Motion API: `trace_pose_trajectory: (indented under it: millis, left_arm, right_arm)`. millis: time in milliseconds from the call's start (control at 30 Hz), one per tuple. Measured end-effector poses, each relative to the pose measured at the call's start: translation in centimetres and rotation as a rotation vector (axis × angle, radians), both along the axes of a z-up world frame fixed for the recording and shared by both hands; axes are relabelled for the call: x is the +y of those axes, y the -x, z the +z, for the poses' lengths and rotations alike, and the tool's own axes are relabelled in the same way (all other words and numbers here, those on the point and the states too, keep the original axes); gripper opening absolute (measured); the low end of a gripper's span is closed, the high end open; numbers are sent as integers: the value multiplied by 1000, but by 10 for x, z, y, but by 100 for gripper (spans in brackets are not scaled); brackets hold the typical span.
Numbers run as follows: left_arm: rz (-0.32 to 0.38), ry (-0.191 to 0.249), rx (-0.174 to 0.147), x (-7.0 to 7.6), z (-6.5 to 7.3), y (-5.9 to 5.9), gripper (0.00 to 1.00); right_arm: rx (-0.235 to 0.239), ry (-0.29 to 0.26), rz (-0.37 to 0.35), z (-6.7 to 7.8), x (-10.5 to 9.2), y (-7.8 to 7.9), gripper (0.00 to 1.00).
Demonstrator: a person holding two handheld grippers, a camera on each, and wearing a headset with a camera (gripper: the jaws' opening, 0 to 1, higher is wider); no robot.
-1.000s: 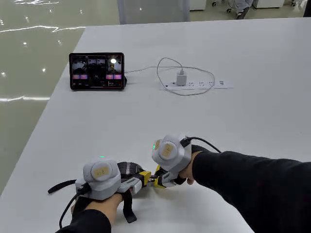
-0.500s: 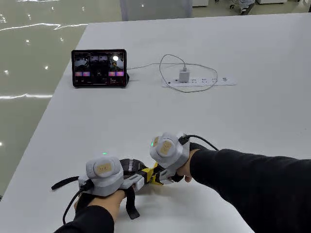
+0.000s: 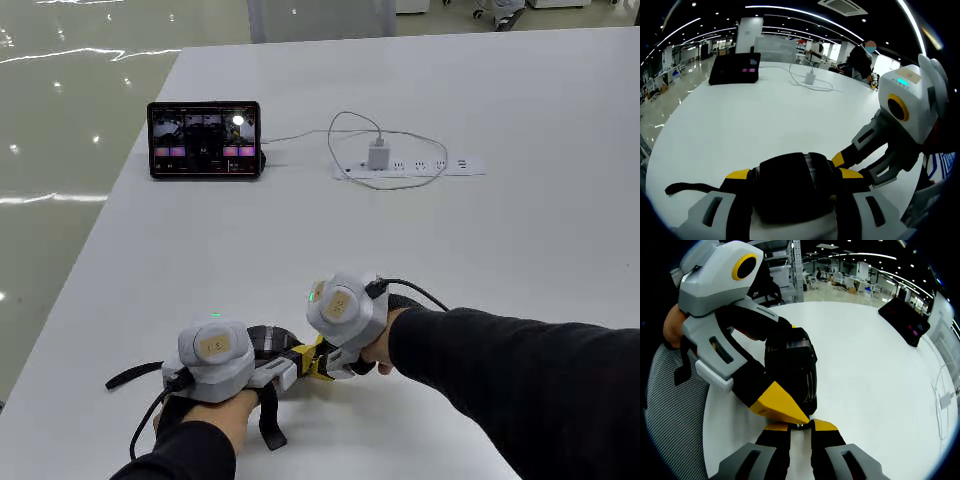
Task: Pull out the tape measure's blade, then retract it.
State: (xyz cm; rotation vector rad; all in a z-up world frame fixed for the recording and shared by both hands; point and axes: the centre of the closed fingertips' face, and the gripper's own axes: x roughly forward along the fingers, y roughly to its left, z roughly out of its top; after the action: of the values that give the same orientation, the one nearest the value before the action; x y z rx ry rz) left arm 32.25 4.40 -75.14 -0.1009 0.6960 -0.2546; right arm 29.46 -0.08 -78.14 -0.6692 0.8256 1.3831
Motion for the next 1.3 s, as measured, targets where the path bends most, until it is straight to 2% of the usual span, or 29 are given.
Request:
trace_pose_trajectory:
  millis: [133,367,733,967,1300]
  left_arm:
    - [-6,-14,-10,0,1,-2,64]
    - [-17,-17,16,-1,0,-1,64]
    - [-27,-8,30,-1,0,1,64]
    - [-21,25,26,0,5,-1,64]
    - [-68,21,-1,-5,14,-3,67]
  right_arm:
    - [-13,6,-3,0,0,0,12]
    - [-16,12,-11,0,0,0,12]
    - [-46,28,6,0,0,2,14]
    - [-58,24,13,3,-1,3,15]
    - [-71,-8,-7,14,-6,4,16]
